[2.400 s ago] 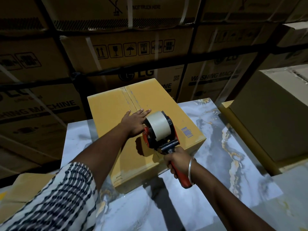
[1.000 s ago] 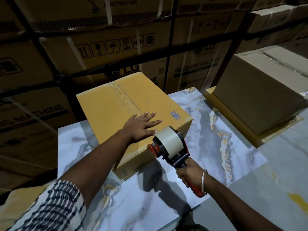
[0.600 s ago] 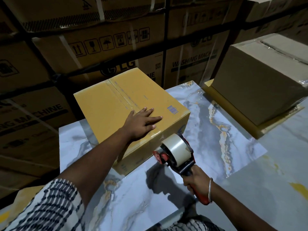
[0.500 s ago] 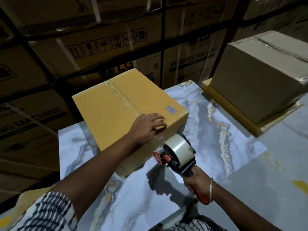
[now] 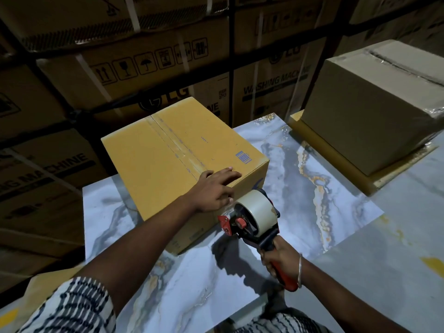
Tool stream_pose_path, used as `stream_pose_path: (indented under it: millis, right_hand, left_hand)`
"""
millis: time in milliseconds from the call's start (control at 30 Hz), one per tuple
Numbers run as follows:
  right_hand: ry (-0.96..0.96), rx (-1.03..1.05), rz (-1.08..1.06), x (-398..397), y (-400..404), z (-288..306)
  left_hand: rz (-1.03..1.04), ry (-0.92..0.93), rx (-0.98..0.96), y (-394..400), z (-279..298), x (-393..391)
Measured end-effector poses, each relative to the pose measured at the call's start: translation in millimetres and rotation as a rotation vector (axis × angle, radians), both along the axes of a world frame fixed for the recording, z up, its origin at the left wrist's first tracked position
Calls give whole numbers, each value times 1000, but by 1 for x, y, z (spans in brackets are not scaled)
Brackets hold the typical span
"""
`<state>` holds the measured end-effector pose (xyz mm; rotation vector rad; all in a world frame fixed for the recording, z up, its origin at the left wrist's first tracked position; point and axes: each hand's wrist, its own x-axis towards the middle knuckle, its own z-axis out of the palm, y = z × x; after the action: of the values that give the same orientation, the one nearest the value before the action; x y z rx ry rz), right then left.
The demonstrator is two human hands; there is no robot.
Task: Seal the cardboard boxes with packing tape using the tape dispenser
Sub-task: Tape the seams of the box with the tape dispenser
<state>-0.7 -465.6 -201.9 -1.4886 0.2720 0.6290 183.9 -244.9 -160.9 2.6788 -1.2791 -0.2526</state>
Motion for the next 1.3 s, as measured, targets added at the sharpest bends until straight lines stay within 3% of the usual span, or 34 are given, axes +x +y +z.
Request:
stream_pose_path:
  millis: [1300]
  right_hand:
    - [-2,-138,-15,22,9,-1]
  left_hand:
    - [-73,104,-97,3,-8,3]
